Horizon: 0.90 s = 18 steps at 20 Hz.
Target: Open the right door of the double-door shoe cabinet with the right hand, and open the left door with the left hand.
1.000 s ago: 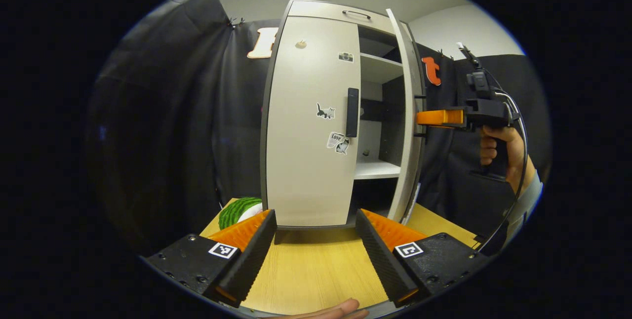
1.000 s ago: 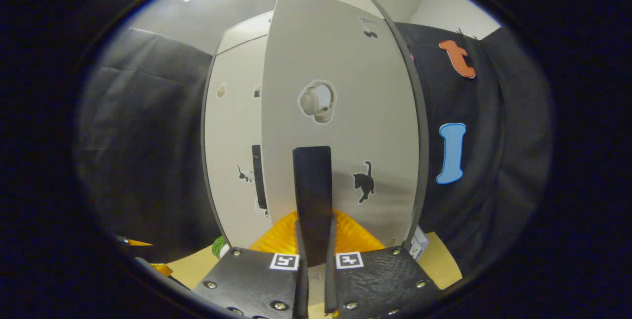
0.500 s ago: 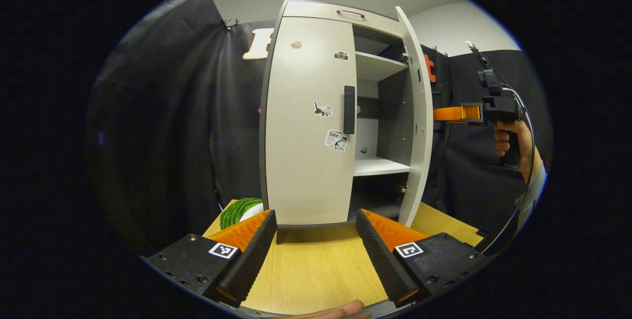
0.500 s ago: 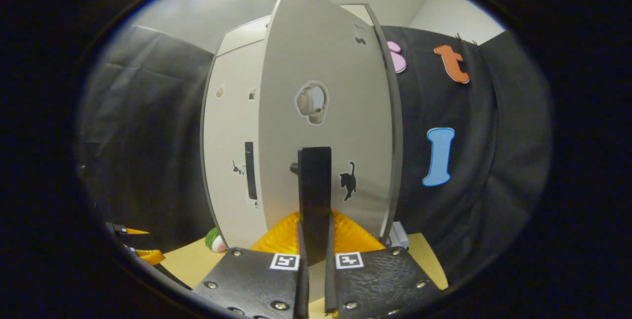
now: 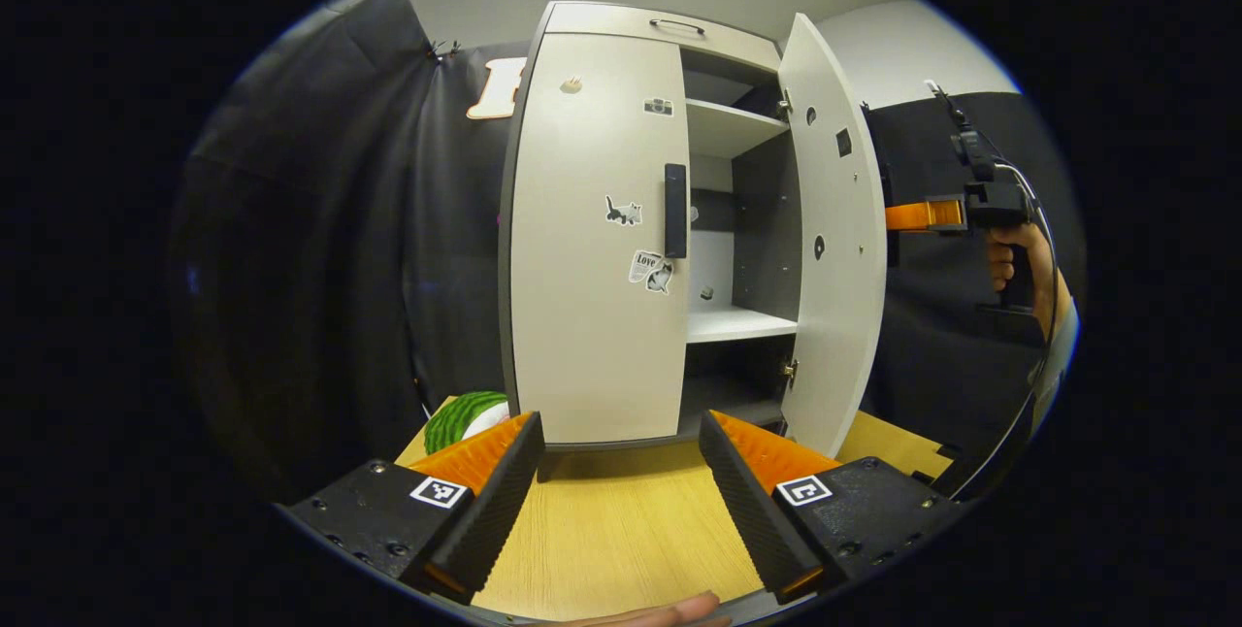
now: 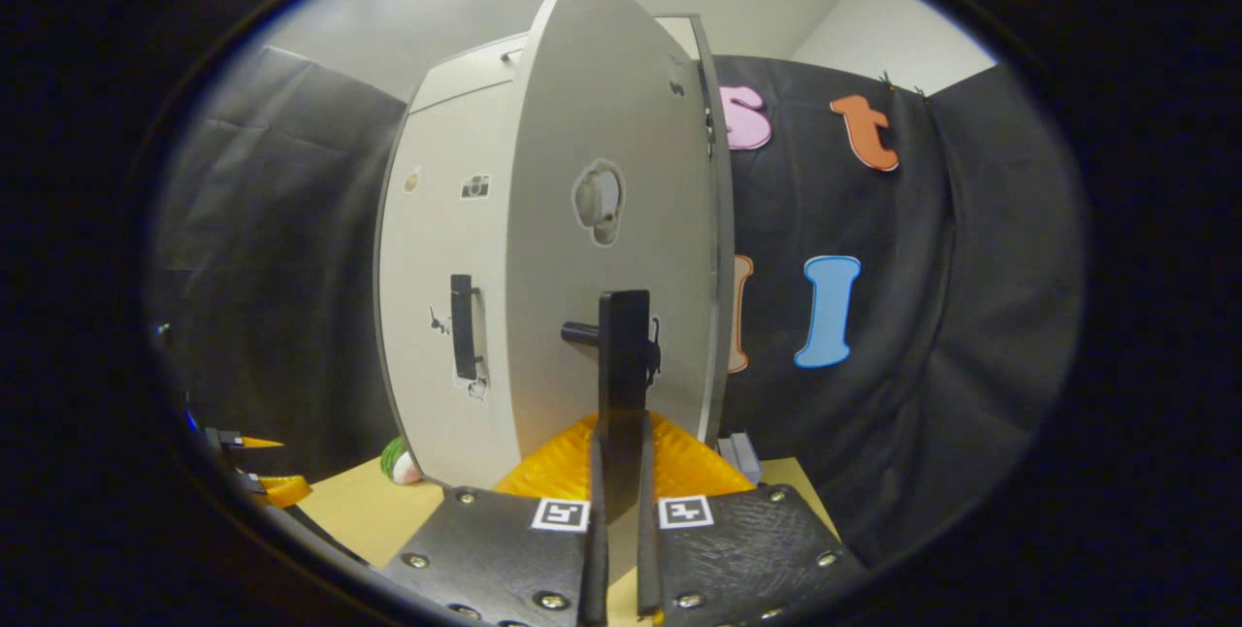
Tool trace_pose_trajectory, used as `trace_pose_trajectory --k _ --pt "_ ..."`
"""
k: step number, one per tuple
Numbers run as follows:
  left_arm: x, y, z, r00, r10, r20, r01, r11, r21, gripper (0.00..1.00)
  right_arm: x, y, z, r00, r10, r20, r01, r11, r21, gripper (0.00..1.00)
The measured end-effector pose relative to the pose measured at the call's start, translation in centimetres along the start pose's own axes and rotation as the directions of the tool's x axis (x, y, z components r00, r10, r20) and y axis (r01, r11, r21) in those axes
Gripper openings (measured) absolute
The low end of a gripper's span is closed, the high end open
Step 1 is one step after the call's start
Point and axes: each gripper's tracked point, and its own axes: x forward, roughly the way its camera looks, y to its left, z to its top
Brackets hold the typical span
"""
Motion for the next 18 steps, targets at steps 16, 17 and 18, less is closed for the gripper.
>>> trace_pose_trajectory --k 16,17,18 --pt "0.6 -1.4 2.0 0.998 0.013 0.058 -0.013 1.0 0.011 1.0 -1.3 -9.3 -0.6 0.992 -0.128 0.018 0.126 0.989 0.082 0.01" --pt "0.6 -1.3 2.3 0.998 0.02 0.061 -0.021 1.0 0.016 1.0 -1.4 -9.1 -0.7 0.991 -0.132 0.015 0.131 0.989 0.068 0.05" --pt "0.6 -1.4 2.6 0.997 0.024 0.071 -0.026 0.999 0.023 1.0 -1.6 -9.0 -0.8 0.991 -0.134 0.012 0.133 0.989 0.058 0.01"
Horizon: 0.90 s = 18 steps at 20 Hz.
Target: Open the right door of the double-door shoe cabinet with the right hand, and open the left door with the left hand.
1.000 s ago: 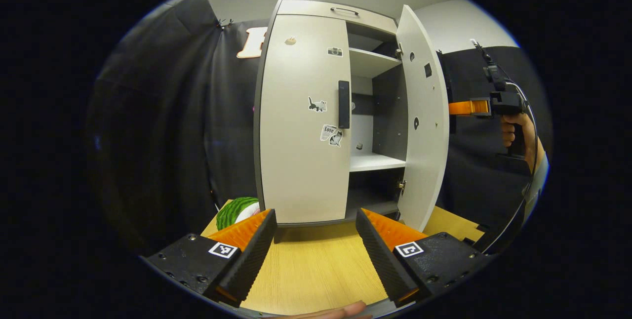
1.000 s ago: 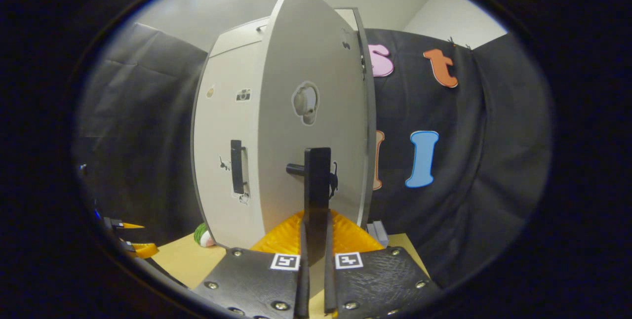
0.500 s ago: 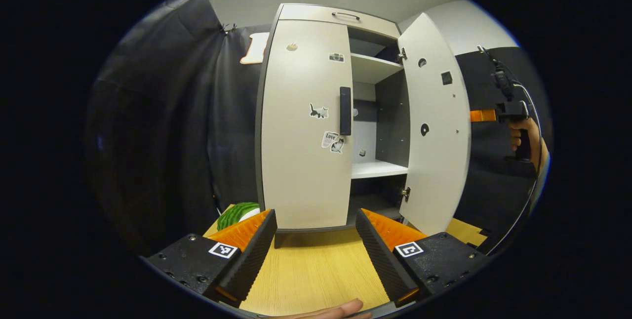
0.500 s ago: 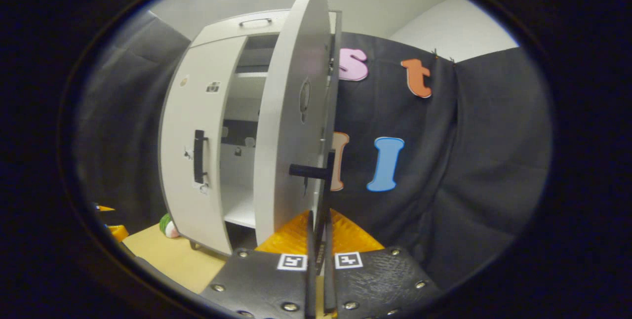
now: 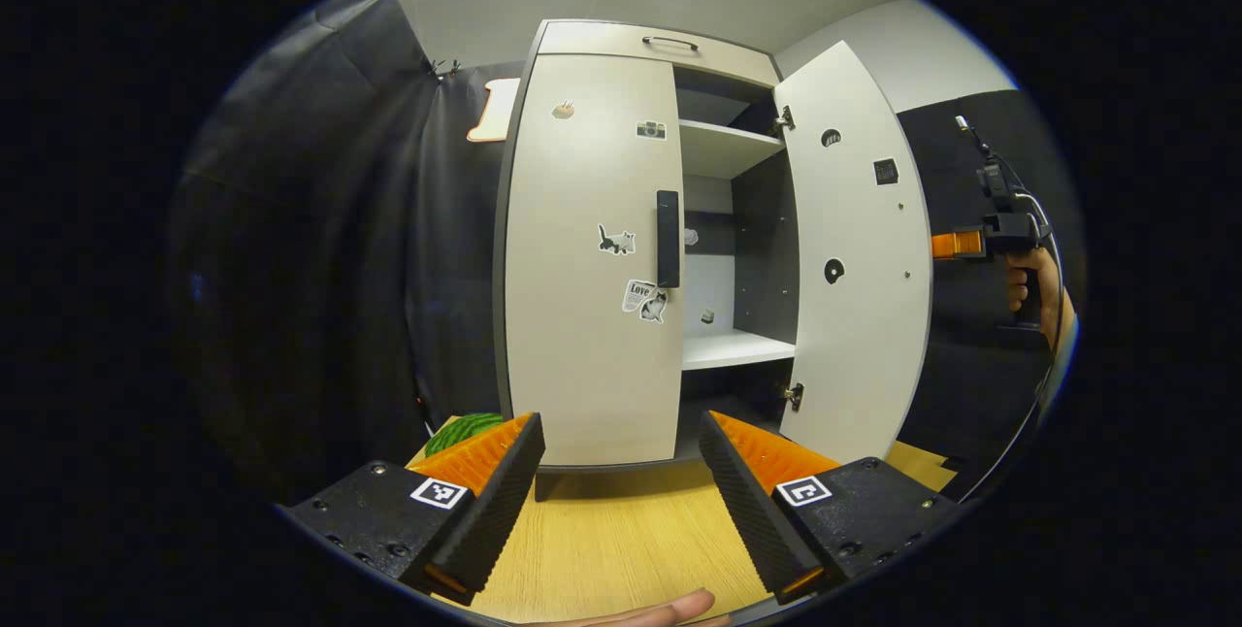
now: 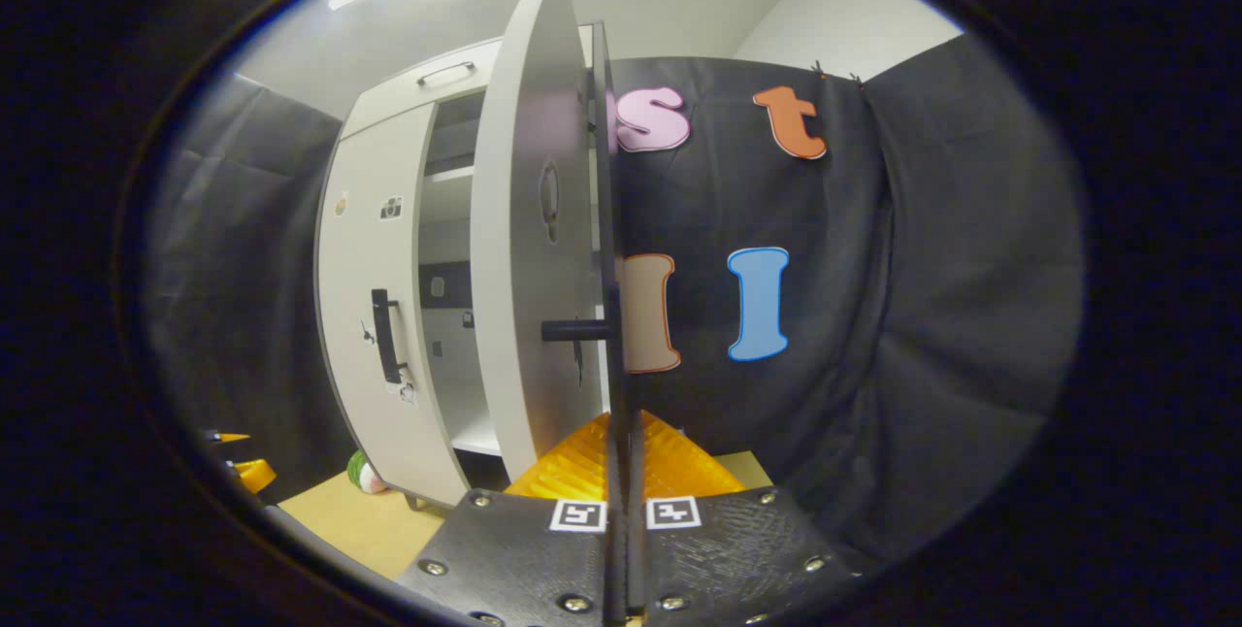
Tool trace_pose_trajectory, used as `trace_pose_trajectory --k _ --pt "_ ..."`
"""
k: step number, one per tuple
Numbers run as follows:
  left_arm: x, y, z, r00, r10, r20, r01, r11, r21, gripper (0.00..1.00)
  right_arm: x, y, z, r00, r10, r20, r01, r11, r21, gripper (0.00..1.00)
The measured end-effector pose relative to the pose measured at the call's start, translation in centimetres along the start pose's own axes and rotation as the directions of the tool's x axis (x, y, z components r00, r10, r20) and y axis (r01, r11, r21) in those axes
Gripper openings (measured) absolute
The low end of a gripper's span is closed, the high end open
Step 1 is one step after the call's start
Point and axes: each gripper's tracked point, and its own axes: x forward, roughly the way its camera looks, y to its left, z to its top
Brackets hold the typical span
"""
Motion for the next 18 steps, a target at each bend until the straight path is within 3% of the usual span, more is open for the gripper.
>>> trace_pose_trajectory --k 5,7,12,15,18 --pt "1.5 -0.8 1.0 1.0 0.003 -0.011 -0.003 1.0 0.003 1.0 -2.9 0.1 -0.3 0.998 -0.051 0.046 0.055 0.993 -0.108 0.01" --pt "2.3 -1.2 2.1 1.0 0.004 0.001 -0.004 1.0 0.021 1.0 -4.5 -0.3 -0.1 0.992 -0.097 0.084 0.105 0.99 -0.098 0.02" --pt "5.7 -1.8 5.2 1.0 0.023 0.019 -0.023 0.999 -0.023 0.99 -9.4 1.4 -1.6 0.978 -0.114 0.175 0.132 0.987 -0.091 0.98" --pt "8.3 -2.6 7.8 0.999 0.026 0.044 -0.025 0.999 -0.026 0.99 -12.4 2.9 -4.5 0.977 -0.129 0.167 0.138 0.99 -0.041 0.98" --pt "11.6 -3.1 10.4 0.993 0.054 0.1 -0.056 0.998 0.016 0.99 -14.8 5.2 -7.7 0.985 -0.097 0.142 0.093 0.995 0.033 0.98"
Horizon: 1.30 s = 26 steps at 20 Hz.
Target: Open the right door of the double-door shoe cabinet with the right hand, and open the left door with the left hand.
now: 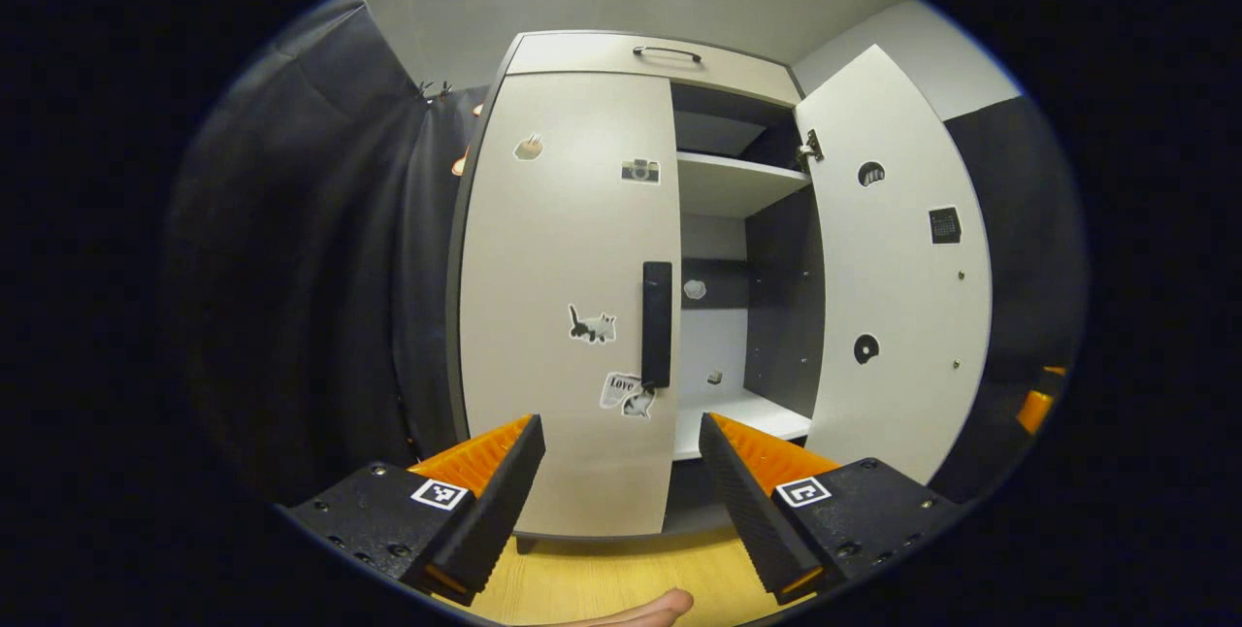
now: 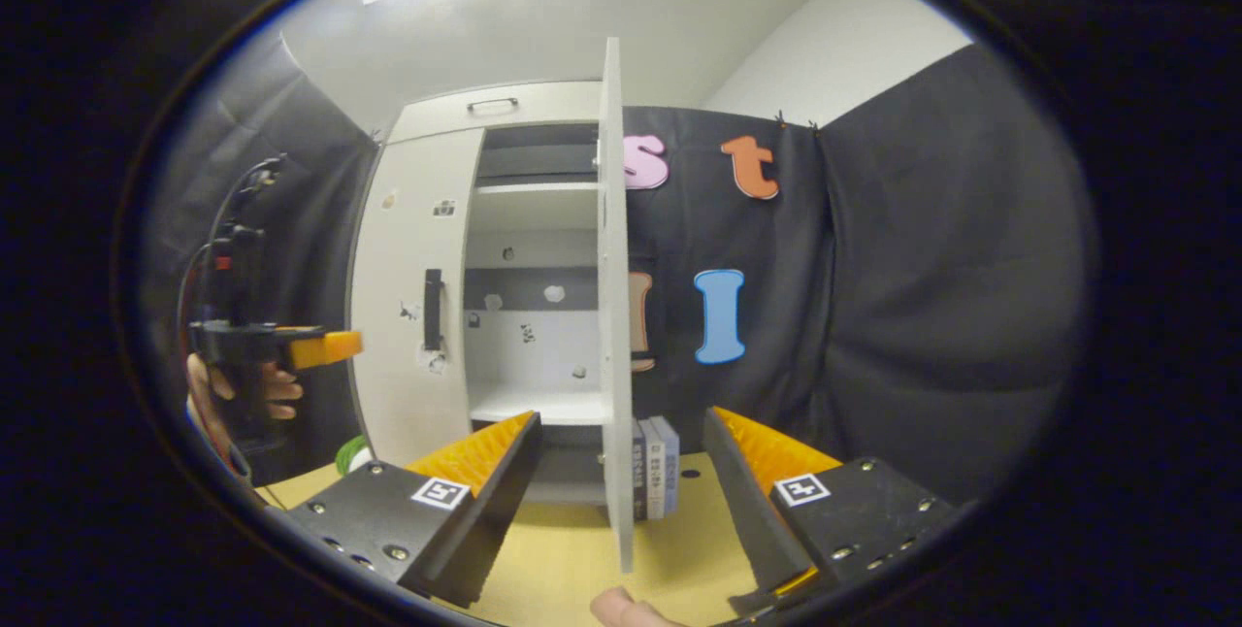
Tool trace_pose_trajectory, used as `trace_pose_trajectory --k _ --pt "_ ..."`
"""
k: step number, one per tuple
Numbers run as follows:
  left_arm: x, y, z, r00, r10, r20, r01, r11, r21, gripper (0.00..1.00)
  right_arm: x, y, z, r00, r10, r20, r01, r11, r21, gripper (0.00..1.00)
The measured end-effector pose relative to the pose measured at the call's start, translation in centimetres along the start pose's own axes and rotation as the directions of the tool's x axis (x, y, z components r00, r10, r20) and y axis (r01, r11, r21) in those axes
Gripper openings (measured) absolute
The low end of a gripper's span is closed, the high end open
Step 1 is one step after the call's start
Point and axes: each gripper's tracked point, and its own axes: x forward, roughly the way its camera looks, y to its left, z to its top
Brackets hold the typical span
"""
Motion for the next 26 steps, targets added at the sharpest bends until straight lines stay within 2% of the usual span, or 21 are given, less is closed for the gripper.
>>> trace_pose_trajectory --k 3,7,9,11,14,16,17,18,19,20,21,24,26 --pt "3.8 -0.3 1.4 0.998 0.043 0.037 -0.043 0.999 0.018 0.99 -2.5 0.1 -2.1 1.0 -0.007 0.01 0.007 0.997 0.082 0.98" --pt "9.3 -0.7 1.7 0.997 0.069 0.015 -0.069 0.998 -0.003 0.99 -5.2 -0.9 -4.9 0.998 -0.064 0.006 0.063 0.994 0.089 0.99" --pt "11.5 -0.9 2.2 0.998 0.067 0.021 -0.067 0.998 -0.017 0.99 -6.5 -0.9 -5.6 0.998 -0.068 0.015 0.066 0.993 0.095 0.99" --pt "13.1 -2.2 1.9 1.0 0.021 0.0 -0.021 0.999 -0.043 0.99 -7.7 -1.3 -6.2 0.997 -0.077 0.019 0.074 0.991 0.11 0.99" --pt "15.0 -1.2 1.7 0.997 0.071 -0.007 -0.071 0.997 -0.01 0.99 -8.4 -1.3 -6.2 0.997 -0.069 0.035 0.064 0.991 0.122 0.99" --pt "15.9 -1.9 1.2 0.998 0.049 -0.032 -0.05 0.999 -0.02 0.95 -8.6 -1.3 -6.3 0.997 -0.063 0.035 0.059 0.991 0.12 0.99" --pt "16.3 -1.8 1.2 0.998 0.055 -0.032 -0.056 0.998 -0.015 0.86 -8.6 -1.2 -6.6 0.998 -0.061 0.032 0.057 0.992 0.112 0.99" --pt "16.7 -1.2 1.1 0.996 0.084 -0.034 -0.084 0.996 -0.013 0.81 -8.7 -1.2 -6.9 0.998 -0.061 0.026 0.058 0.993 0.103 0.99" --pt "17.0 -1.3 0.9 0.996 0.077 -0.041 -0.078 0.997 -0.017 0.73 -8.6 -1.1 -7.2 0.998 -0.059 0.018 0.057 0.994 0.094 0.99" --pt "17.3 -1.6 0.4 0.996 0.073 -0.059 -0.074 0.997 -0.016 0.71 -8.6 -0.9 -7.5 0.998 -0.056 0.01 0.055 0.995 0.086 0.99" --pt "16.4 -1.7 0.7 0.996 0.074 -0.052 -0.075 0.997 -0.01 0.61 -8.7 -0.8 -7.6 0.999 -0.053 0.005 0.053 0.995 0.079 0.99" --pt "17.3 -2.1 0.6 0.995 0.088 -0.051 -0.088 0.996 0.001 0.57 -9.2 -0.1 -7.9 0.999 -0.048 -0.004 0.048 0.996 0.08 0.99" --pt "17.3 -2.3 0.3 0.992 0.105 -0.076 -0.105 0.994 0.004 0.41 -9.2 0.1 -8.5 0.999 -0.037 -0.024 0.039 0.997 0.074 0.99"
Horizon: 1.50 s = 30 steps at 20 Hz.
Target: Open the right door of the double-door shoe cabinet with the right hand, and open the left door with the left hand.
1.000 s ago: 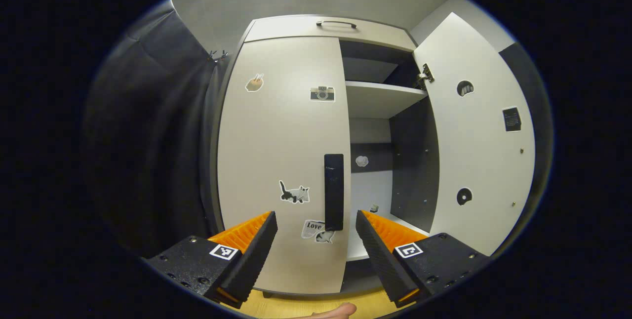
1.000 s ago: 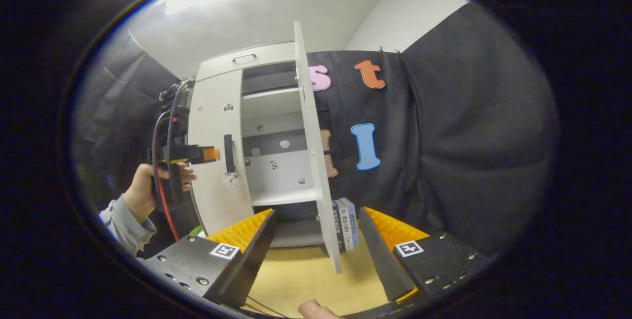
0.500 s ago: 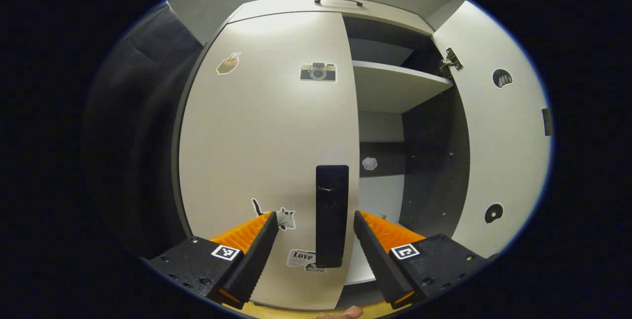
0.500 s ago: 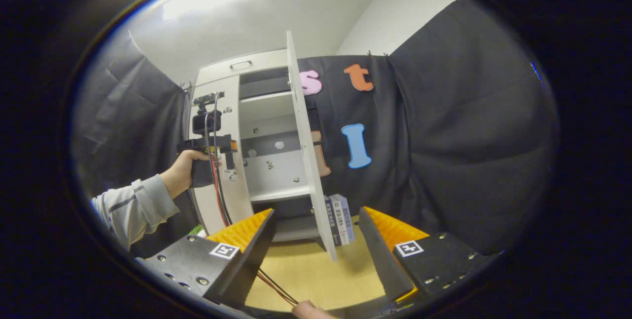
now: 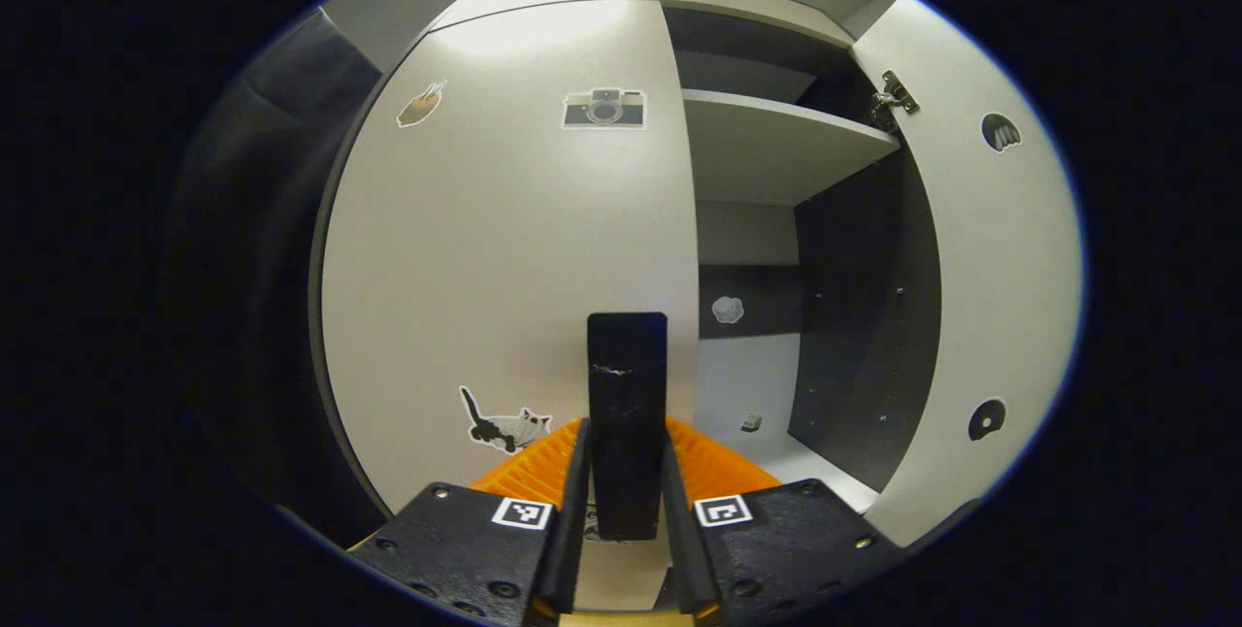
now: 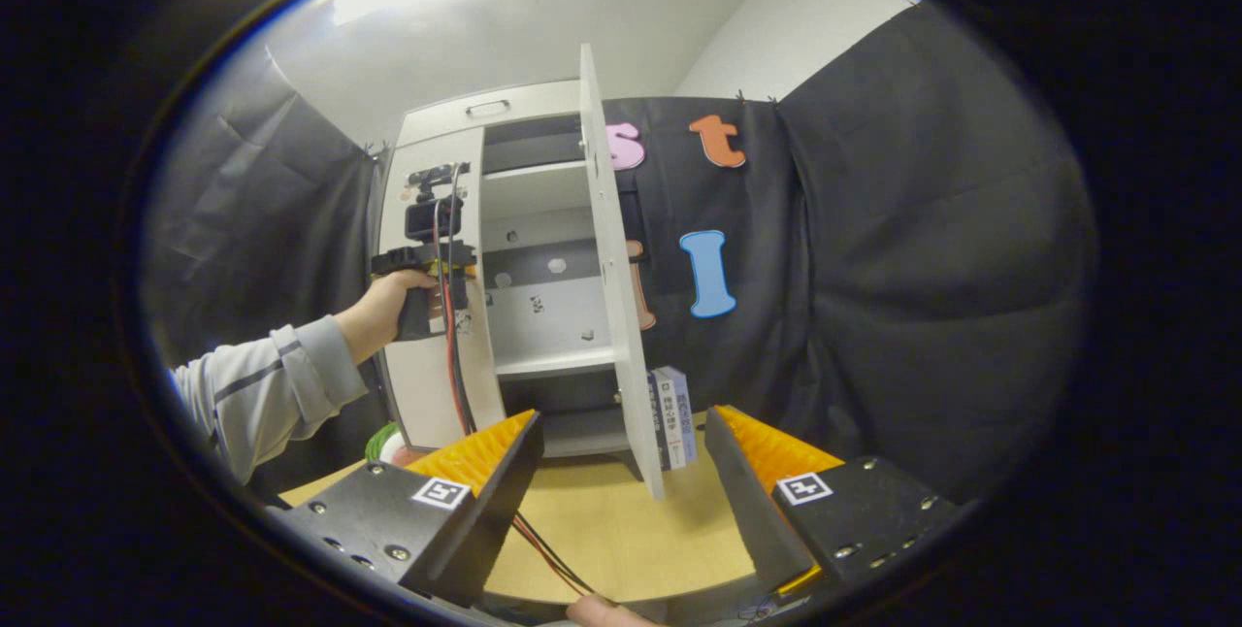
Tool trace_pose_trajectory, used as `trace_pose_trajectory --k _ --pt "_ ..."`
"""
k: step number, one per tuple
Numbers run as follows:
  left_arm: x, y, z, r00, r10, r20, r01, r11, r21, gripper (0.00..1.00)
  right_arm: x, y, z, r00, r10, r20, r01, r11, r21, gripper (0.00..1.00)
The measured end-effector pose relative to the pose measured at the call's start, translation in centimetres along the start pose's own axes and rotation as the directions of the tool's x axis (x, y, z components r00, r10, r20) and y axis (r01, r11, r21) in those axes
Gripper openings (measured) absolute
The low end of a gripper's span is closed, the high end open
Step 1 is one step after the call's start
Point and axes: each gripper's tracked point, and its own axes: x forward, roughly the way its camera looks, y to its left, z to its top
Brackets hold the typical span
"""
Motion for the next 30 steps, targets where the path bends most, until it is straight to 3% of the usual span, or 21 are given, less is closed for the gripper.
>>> trace_pose_trajectory --k 1,3,7,14,19,30 --pt "-0.1 0.1 -0.1 1.0 0.009 -0.014 -0.009 1.0 0.007 0.34 0.0 0.1 -0.1 1.0 0.006 -0.01 -0.006 1.0 0.002 0.99" --pt "-0.7 0.2 -0.2 0.999 0.016 -0.028 -0.016 1.0 0.006 0.31 0.6 -0.1 -0.1 1.0 0.003 -0.016 -0.002 1.0 0.001 0.98" --pt "-2.6 0.5 -0.4 0.999 0.02 -0.041 -0.02 1.0 0.009 0.31 0.9 -1.1 -0.2 0.999 -0.035 -0.023 0.036 0.999 0.014 0.99" --pt "-6.1 1.2 -0.2 0.996 -0.074 -0.046 0.074 0.997 -0.004 0.29 -0.1 1.0 1.5 1.0 0.008 0.024 -0.008 1.0 0.02 0.99" --pt "-9.5 3.2 0.0 0.993 -0.11 -0.042 0.109 0.994 -0.029 0.28 0.2 1.6 1.0 1.0 -0.014 0.005 0.013 1.0 0.028 0.99" --pt "-14.4 7.5 0.0 0.991 -0.125 -0.041 0.124 0.992 -0.014 0.22 -0.1 3.2 1.8 1.0 -0.015 0.009 0.015 1.0 0.018 0.99"
